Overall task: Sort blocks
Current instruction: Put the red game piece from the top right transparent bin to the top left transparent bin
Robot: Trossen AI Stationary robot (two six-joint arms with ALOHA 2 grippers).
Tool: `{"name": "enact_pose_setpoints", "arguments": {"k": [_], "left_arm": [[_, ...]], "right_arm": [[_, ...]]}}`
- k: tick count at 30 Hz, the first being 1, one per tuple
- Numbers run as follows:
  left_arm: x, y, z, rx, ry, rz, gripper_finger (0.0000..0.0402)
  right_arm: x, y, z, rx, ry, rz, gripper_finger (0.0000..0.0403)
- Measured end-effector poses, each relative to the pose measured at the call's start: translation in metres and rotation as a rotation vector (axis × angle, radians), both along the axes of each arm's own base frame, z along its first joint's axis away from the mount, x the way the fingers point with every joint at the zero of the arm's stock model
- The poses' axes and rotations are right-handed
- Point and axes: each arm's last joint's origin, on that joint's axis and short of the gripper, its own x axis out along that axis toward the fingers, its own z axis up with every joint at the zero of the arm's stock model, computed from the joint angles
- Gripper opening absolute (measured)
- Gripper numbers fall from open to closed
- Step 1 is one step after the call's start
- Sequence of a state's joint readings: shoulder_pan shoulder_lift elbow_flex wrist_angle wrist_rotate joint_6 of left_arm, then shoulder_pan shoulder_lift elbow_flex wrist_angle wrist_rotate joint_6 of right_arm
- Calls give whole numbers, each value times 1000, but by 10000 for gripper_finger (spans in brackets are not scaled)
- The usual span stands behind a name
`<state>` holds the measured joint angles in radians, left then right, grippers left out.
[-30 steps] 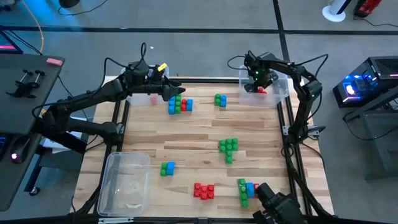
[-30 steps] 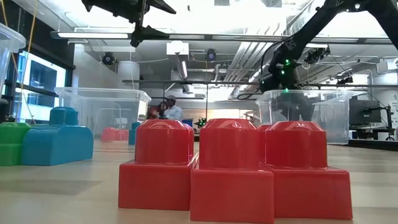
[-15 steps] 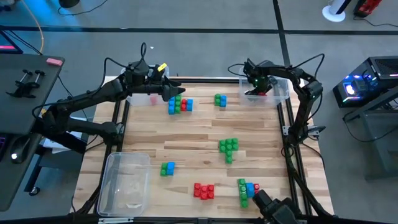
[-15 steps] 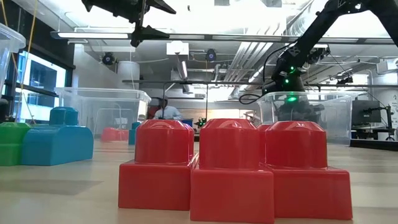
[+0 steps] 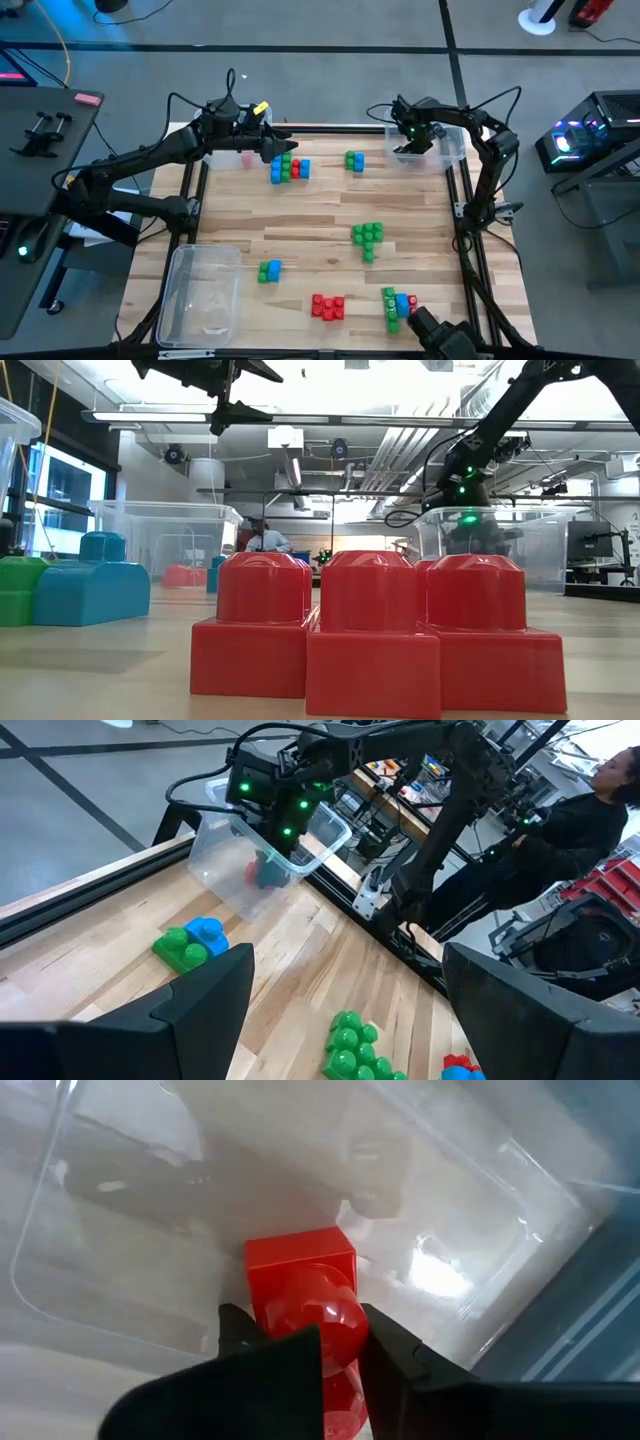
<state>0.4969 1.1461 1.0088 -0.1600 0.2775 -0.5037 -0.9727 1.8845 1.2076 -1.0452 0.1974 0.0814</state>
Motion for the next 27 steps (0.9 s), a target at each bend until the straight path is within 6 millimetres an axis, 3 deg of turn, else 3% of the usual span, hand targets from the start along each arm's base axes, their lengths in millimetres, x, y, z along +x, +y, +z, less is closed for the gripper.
{"name": "enact_pose_setpoints", "arguments": {"k": [8, 15, 18, 23, 27], "left_arm": [[0, 0, 0, 24, 5, -7, 310], [-1, 1, 1, 110, 21, -26, 310], [-6, 5, 11, 188, 7, -21, 310], [-12, 12, 34, 340, -18, -6, 310], [-10, 14, 39, 475, -18, -27, 310]], "right_arm": [[-8, 15, 45, -49, -107, 4, 2], [-22, 34, 96, -201, -207, -51, 1], [-27, 42, 124, -291, -282, -87, 1], [-17, 54, 174, -434, -601, -101, 0], [14, 64, 203, -474, -1006, 8, 0]]}}
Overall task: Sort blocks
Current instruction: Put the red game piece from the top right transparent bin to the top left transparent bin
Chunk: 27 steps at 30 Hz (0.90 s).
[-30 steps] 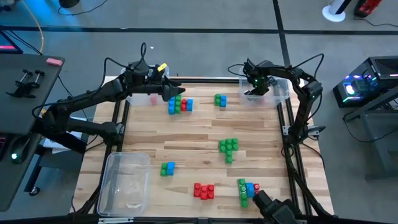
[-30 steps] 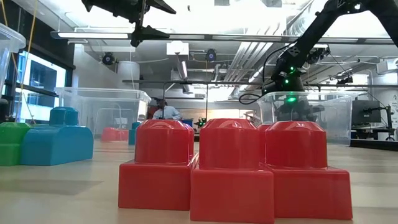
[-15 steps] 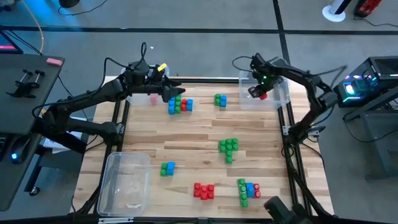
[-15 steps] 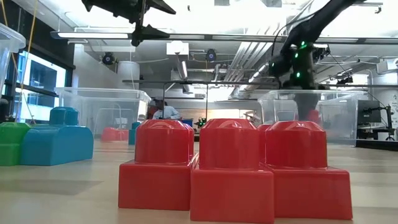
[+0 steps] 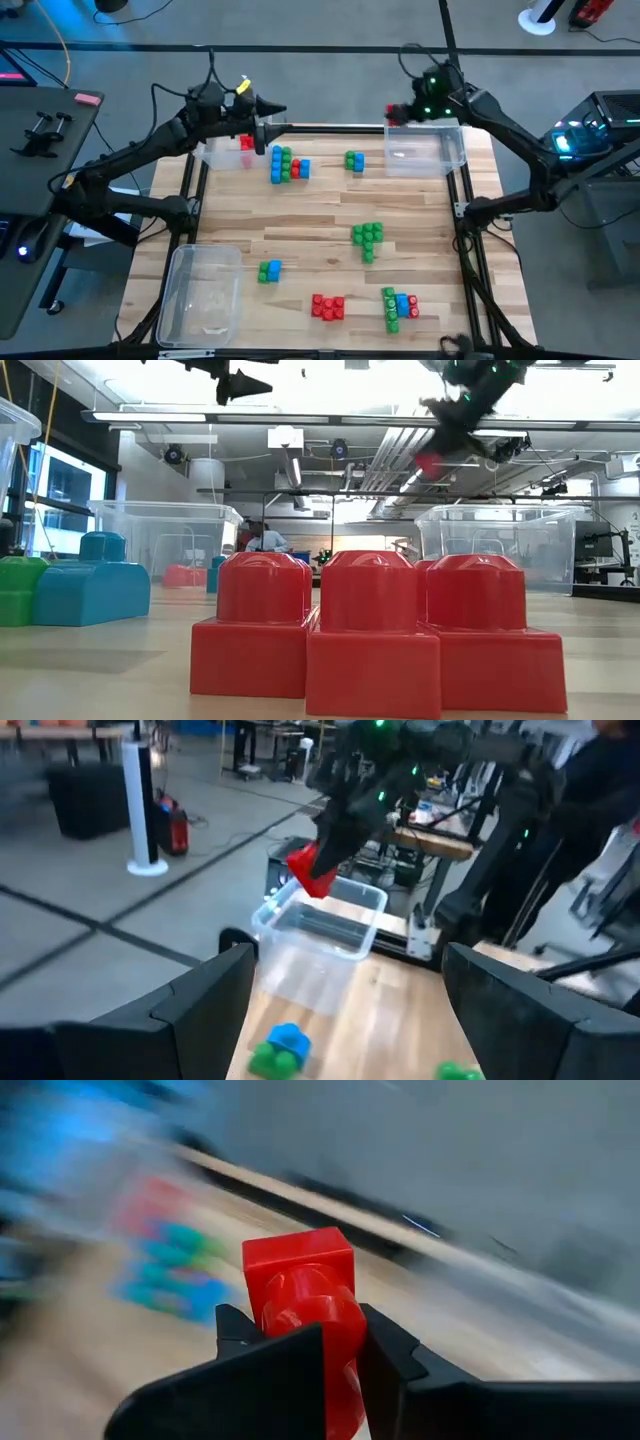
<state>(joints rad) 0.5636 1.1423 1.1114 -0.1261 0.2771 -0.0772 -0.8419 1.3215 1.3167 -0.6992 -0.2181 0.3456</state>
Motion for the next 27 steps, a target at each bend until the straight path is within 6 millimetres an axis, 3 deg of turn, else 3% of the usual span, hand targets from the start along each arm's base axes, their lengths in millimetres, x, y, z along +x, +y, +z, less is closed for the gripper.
{"name": "enact_pose_setpoints", "arguments": {"k": [4, 9, 14, 21, 27], "left_arm": [[10, 2, -7, 31, 24, -19, 310], [30, 4, -20, -69, 25, -75, 310], [40, -4, -4, -82, -165, -281, 310], [43, -8, -2, -69, -192, -286, 310], [53, -17, -5, -84, -193, -324, 310]], "right_arm": [[43, 23, 22, -138, -256, 239, 0], [84, 54, 39, -288, -467, 406, 0], [98, 72, 49, -302, -590, 464, 0], [110, 92, 53, -336, -658, 551, 0], [127, 93, 40, -315, -639, 573, 0]]}}
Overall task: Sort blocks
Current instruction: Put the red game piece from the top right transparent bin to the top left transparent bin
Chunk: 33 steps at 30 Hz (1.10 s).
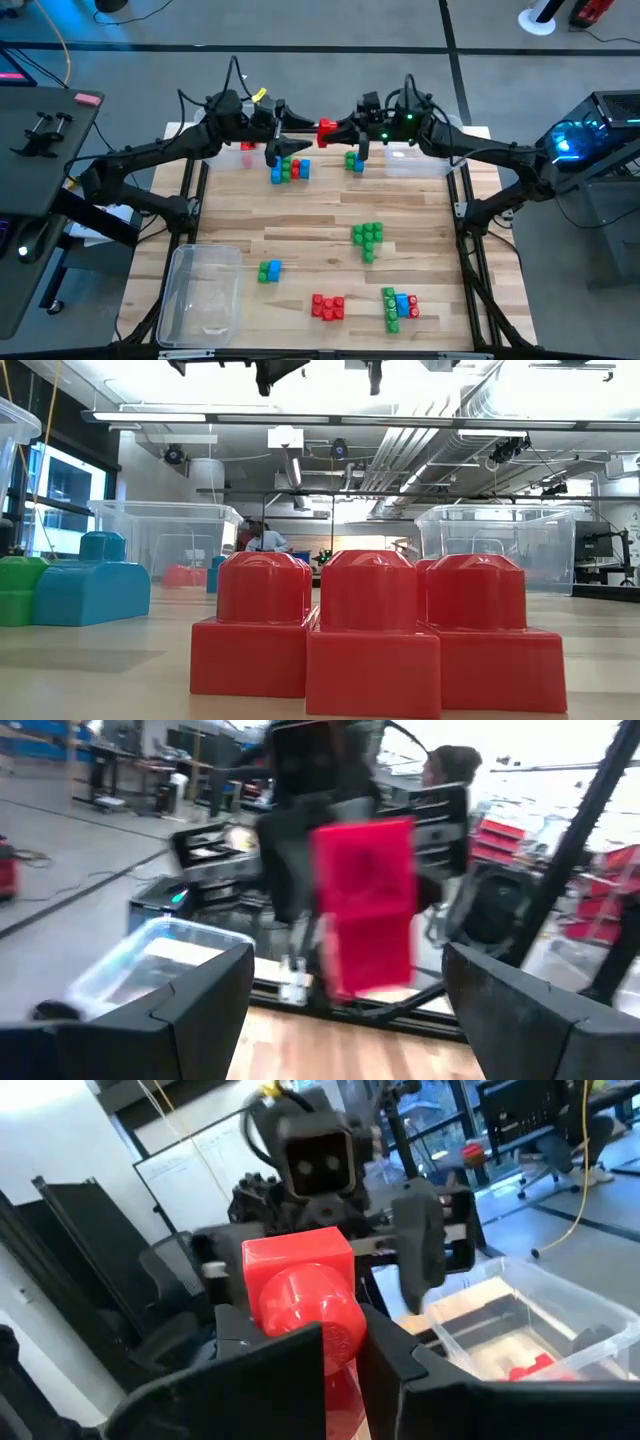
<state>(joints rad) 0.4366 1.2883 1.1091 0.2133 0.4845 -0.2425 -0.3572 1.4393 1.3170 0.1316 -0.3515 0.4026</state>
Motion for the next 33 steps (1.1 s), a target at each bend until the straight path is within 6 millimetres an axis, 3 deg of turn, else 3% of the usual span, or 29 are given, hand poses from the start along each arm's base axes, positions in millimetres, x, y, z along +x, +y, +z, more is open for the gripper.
{"name": "enact_pose_setpoints", "arguments": {"k": [10, 19, 23, 28, 33], "left_arm": [[20, -9, -14, -77, 36, 5, 310], [21, -7, -15, -77, 37, 56, 299], [21, -7, -15, -80, 40, 57, 233], [20, -7, -14, -83, 35, 56, 88], [20, -6, -15, -79, 38, 73, 81]], "right_arm": [[8, -3, -8, 14, 18, -1, 0], [8, -2, -8, 7, 18, 2, 0], [9, 3, -8, -19, 18, 6, 0], [11, 8, -8, -61, 18, 6, 0], [11, 6, -8, -56, 22, -36, 12]]}}
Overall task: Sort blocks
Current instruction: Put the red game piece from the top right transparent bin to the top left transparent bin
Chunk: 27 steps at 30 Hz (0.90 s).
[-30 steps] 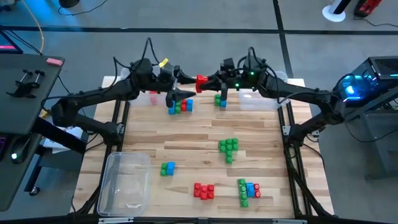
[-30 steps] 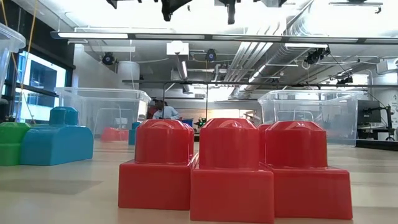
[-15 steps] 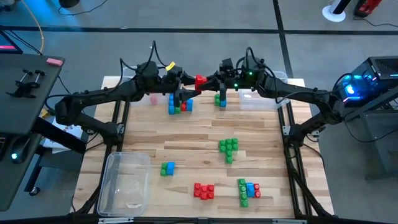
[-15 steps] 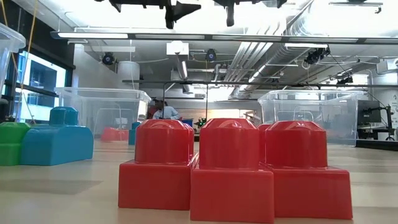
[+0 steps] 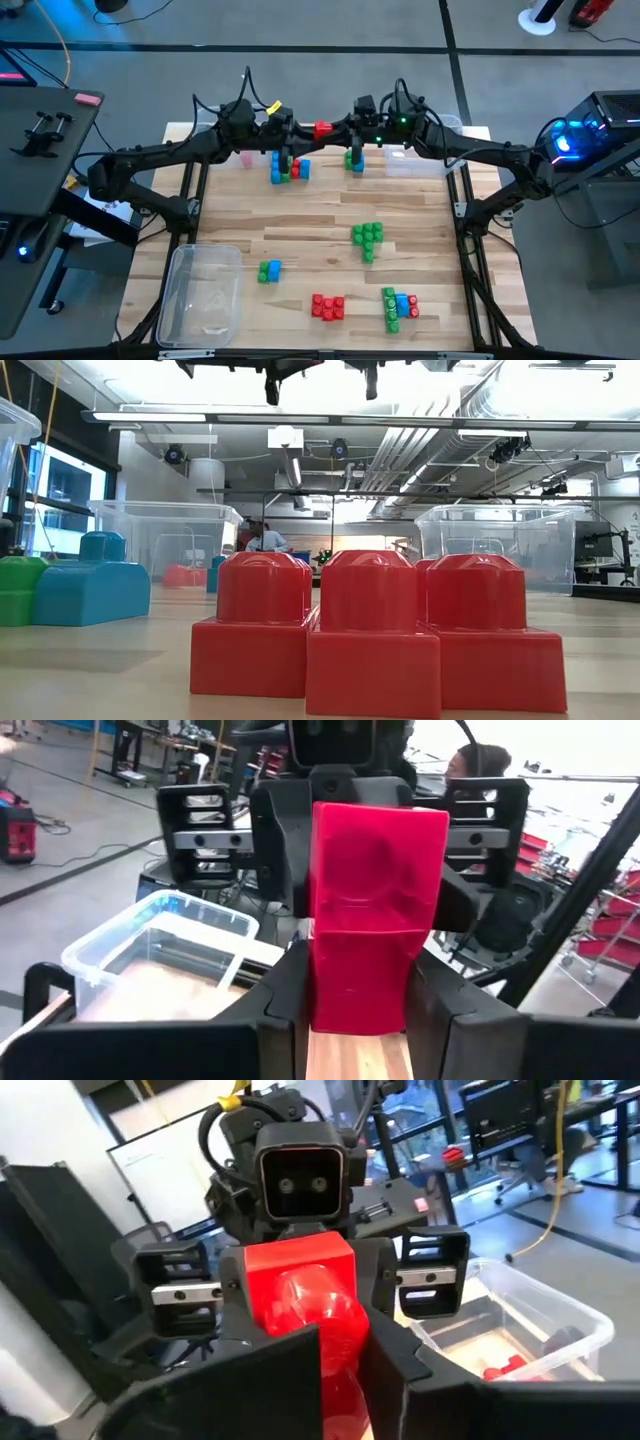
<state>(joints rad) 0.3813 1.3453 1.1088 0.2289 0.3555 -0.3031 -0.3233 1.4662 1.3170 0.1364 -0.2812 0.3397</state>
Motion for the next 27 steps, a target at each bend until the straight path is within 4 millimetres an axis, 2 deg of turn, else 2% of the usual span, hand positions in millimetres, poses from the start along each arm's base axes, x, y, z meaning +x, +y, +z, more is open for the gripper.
{"name": "enact_pose_setpoints", "arguments": {"k": [4, 8, 13, 20, 23, 27], "left_arm": [[-3, 5, -4, -1, 56, 27, 81], [-12, 15, -20, -9, 226, 103, 81], [-40, 26, -27, -10, 431, 322, 81], [-103, 29, -35, -72, 807, 905, 81], [-118, 31, -51, -169, 902, 985, 81], [-125, 40, -77, -286, 983, 1038, 81]], "right_arm": [[-1, -5, -2, 3, 14, -57, 55], [-9, -16, 2, 1, 20, -160, 114], [-23, -32, 4, 10, 45, -233, 163], [-32, -42, -3, 42, 127, -268, 173], [-32, -42, -3, 39, 138, -268, 172], [-34, -45, -4, 49, 144, -278, 172]]}}
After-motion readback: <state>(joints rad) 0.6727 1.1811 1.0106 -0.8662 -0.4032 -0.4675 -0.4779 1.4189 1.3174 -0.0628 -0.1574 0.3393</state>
